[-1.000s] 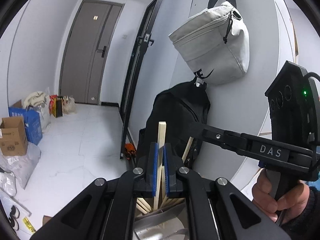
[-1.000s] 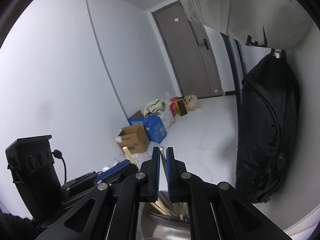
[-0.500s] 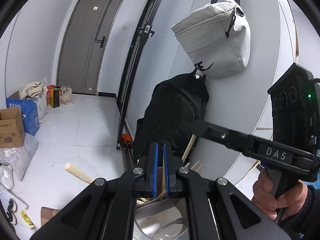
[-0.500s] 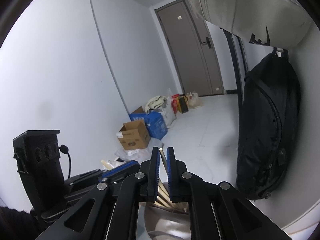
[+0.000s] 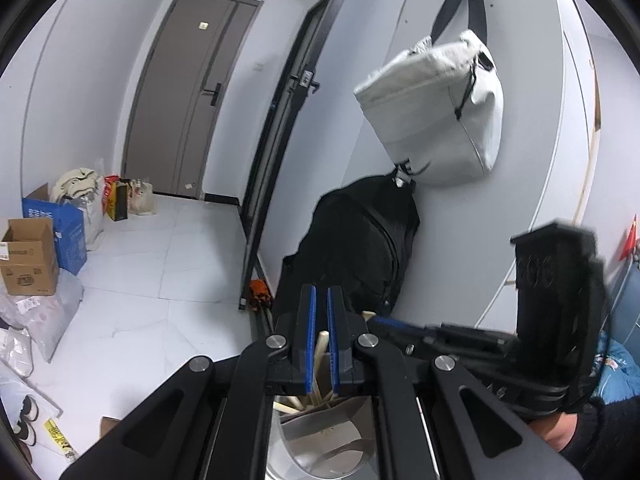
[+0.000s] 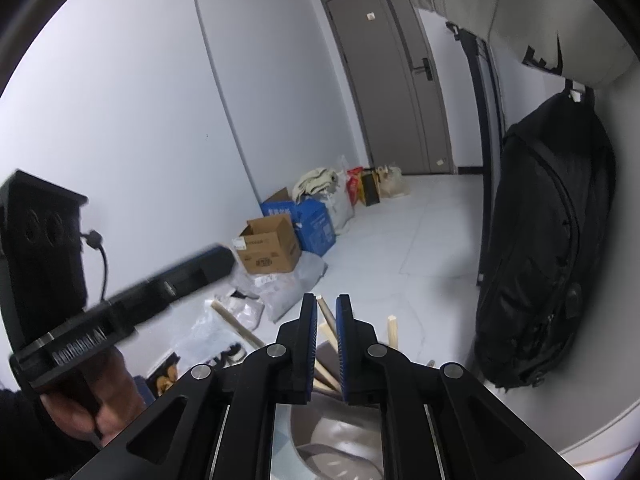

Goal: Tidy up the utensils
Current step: 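Open both tools and pull them back from the holder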

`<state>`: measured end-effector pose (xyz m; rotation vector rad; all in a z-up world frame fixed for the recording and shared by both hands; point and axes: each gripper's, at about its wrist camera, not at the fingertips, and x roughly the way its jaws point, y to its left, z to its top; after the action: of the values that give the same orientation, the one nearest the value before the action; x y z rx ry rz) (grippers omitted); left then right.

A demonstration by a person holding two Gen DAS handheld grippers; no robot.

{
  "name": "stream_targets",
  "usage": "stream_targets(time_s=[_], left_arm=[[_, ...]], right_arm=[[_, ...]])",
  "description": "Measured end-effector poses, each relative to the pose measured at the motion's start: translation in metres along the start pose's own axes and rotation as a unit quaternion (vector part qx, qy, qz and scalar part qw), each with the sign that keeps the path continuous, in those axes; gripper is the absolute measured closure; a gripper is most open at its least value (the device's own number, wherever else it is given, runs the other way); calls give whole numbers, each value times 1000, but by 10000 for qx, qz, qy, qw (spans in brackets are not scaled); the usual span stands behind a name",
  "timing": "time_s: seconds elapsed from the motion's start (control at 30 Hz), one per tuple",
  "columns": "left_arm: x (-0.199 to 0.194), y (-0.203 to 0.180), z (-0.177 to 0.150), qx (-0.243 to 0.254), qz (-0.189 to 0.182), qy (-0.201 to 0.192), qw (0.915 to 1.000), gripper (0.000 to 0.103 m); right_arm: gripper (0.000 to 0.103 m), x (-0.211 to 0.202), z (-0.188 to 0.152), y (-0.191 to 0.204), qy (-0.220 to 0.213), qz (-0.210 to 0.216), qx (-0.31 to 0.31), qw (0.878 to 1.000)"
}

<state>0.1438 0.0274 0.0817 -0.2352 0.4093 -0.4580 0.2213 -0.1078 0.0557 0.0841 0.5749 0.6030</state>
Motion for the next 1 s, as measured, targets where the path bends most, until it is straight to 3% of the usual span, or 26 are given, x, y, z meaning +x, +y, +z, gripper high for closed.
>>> stream_targets(time_s=[0.13,0.2,0.23,0.37,0.47,0.53,0.6,0.8,0.87,1.0], left_arm=[[-12,2,4,-5,392,-13,9992,101],[-20,1,4,60,608,-29,9981,101],[-21,1,4,73,661,-25,9978,97],[-35,-1,-1,26,912,-71,9958,65],[-44,-6,-5,41,1053,-77,9944,61],[-49,-11,-11,54,1201,-18,9927,50],[-56,-15,-15,44,1257,-64,9920,46],[-71,-34,-36,65,1541,-102,9880,33],[-75,-39,-43,56,1627,-88,9866,24],[-80,-51,-54,110,1777,-79,9840,19]], right_arm=[[90,-6,-4,-1,-42,-110,92,9999],[73,-19,-4,-3,-220,-54,251,9994],[63,-26,-4,-4,-316,-22,296,9991],[63,-54,-12,3,-528,-25,294,9982],[59,-76,-23,7,-671,-24,329,9972],[56,-93,-33,10,-801,-52,361,9961],[50,-103,-38,13,-864,-105,390,9954],[21,-135,-63,22,-1182,-243,384,9919],[11,-144,-69,26,-1314,-322,320,9903],[0,-160,-83,32,-1530,-461,252,9868]])
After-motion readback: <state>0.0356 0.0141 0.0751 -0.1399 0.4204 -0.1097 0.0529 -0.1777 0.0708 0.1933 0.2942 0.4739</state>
